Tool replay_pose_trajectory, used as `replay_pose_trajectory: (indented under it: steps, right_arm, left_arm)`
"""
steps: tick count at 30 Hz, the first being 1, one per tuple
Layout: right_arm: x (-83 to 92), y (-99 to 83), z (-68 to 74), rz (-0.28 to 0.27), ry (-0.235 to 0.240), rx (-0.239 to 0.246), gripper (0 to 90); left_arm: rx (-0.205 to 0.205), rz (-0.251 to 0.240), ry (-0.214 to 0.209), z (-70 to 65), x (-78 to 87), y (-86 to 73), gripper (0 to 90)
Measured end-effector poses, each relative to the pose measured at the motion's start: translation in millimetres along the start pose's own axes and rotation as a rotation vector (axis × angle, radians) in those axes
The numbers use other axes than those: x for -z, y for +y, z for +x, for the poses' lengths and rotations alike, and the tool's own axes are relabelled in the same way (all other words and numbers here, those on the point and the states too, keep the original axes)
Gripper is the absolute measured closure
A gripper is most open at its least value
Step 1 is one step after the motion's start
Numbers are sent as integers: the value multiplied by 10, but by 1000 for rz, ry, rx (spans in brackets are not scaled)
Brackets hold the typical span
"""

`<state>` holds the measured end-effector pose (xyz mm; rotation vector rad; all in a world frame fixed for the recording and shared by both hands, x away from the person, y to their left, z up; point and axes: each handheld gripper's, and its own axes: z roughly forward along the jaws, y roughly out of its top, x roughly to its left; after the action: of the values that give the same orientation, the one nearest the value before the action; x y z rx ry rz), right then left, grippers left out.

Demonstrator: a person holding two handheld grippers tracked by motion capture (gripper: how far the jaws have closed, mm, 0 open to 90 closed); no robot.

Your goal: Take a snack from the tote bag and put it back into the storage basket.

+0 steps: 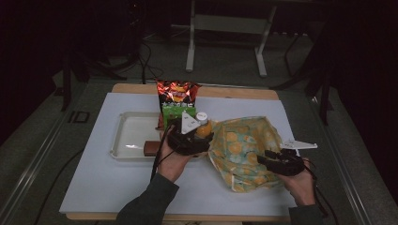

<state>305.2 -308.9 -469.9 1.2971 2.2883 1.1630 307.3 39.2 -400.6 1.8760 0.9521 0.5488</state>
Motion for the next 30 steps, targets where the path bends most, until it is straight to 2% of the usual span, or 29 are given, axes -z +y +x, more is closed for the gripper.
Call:
replay_pose_trajectory:
  steps: [16,30]
  right_arm:
    - [-2,-8,-8,1,-4,-2,523]
    - [6,-10,-6,-7,-7,1,524]
  left_arm:
    - [22,4,39,237,90,-146,310]
    - [43,-8,76,433,216,-210,310]
